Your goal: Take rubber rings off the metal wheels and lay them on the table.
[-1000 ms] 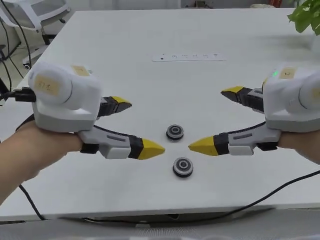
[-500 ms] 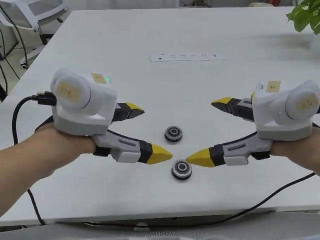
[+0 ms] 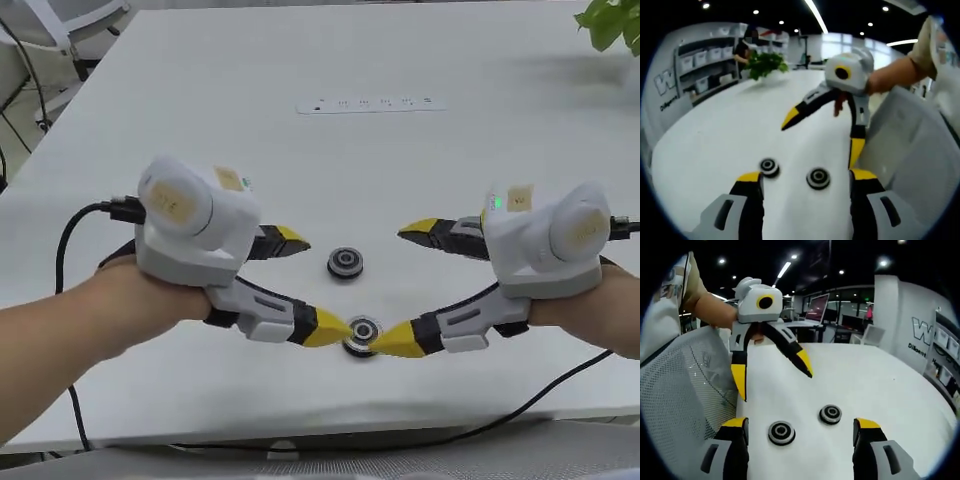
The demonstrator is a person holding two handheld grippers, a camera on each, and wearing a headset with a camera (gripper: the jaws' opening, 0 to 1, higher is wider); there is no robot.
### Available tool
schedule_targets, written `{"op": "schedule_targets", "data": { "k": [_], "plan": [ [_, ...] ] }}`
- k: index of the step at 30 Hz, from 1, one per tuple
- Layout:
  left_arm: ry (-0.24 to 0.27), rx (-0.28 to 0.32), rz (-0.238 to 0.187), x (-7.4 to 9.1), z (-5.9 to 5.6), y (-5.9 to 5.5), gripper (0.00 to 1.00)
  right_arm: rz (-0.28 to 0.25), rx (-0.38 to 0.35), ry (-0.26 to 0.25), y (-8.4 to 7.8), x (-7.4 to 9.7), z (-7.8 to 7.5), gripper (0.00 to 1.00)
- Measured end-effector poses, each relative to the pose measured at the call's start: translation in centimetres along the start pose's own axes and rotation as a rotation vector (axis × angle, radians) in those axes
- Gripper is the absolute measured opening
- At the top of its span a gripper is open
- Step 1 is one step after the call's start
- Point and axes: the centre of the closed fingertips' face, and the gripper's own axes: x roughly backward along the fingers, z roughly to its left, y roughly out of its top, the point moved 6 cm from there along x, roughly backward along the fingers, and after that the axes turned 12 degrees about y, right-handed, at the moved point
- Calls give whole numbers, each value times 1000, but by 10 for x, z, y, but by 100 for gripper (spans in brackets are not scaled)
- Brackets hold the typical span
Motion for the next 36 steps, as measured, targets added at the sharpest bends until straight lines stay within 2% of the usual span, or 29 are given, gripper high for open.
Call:
{"op": "schedule_targets", "data": {
  "k": [6,15,20,26,36],
  "plan": [
    [-27,-17,11,-6,-3,-6,65,6,-7,31,-6,-6,1,76],
    [-64,-7,6,-15,-7,-12,57,31,1,78,-18,-14,3,64],
    [-93,-23,35,-19,-12,-17,50,47,9,109,-21,-18,7,56],
    [-119,-31,47,-26,-17,-22,47,63,14,140,-26,-21,10,46],
    [-141,-21,49,-34,-17,-23,35,78,-1,160,-34,-24,12,36]
  ]
}}
